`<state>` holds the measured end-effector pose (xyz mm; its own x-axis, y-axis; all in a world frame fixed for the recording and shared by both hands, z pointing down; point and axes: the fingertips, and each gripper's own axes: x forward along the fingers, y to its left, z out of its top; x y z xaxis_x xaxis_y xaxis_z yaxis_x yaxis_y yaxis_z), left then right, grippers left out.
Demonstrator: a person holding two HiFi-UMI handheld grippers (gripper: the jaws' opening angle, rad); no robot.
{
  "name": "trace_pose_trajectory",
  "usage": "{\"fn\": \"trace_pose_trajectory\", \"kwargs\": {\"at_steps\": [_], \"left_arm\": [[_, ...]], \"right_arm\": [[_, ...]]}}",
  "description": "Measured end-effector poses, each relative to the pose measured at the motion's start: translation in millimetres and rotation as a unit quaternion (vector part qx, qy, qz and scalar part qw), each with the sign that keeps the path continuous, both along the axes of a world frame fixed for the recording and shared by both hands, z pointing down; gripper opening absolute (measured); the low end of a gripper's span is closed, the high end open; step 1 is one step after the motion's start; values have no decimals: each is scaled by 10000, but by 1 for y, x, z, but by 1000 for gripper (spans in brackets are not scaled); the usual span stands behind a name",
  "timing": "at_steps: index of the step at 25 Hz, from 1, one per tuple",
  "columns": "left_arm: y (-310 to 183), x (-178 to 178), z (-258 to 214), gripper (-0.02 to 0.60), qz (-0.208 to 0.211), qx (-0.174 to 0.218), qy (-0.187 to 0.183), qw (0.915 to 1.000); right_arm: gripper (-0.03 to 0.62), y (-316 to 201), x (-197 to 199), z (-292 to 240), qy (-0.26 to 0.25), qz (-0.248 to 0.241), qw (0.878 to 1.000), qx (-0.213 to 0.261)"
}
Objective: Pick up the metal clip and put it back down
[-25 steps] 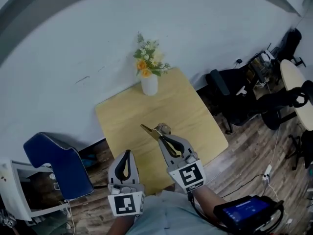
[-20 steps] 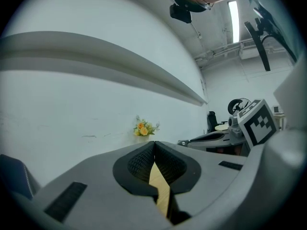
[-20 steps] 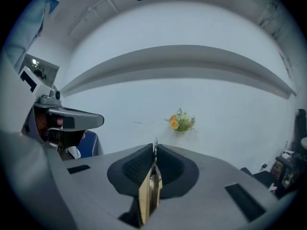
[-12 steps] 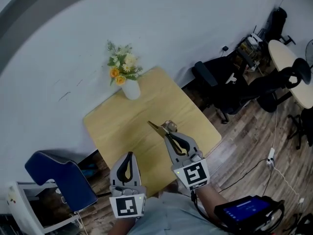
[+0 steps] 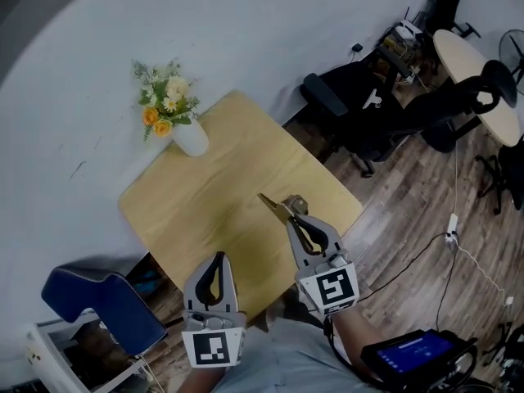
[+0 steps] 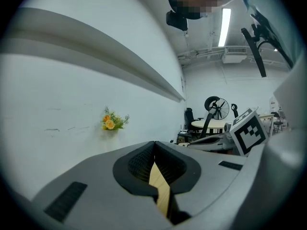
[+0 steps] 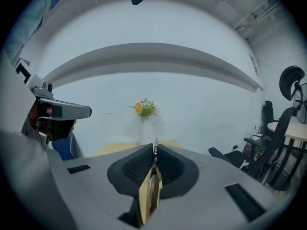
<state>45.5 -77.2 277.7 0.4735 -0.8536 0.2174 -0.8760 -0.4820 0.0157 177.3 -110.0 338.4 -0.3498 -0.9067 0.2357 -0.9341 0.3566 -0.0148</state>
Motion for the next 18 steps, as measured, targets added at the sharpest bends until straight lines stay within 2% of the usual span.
{"fn": "trace_pose_trajectory", "kwargs": {"at_steps": [5,15,18], "left_arm": [[3,13,15,18,200,-133,-102,9997],[13,20,67,18,436,-767,-461,9950],[14,24,77,18,536,-732,-575,9942]], "right_arm": [[57,5,18,25,-94,206,9996,-157],[57,9,48,90,-407,739,9948,-572],[57,17,54,113,-476,840,9922,-788]]}}
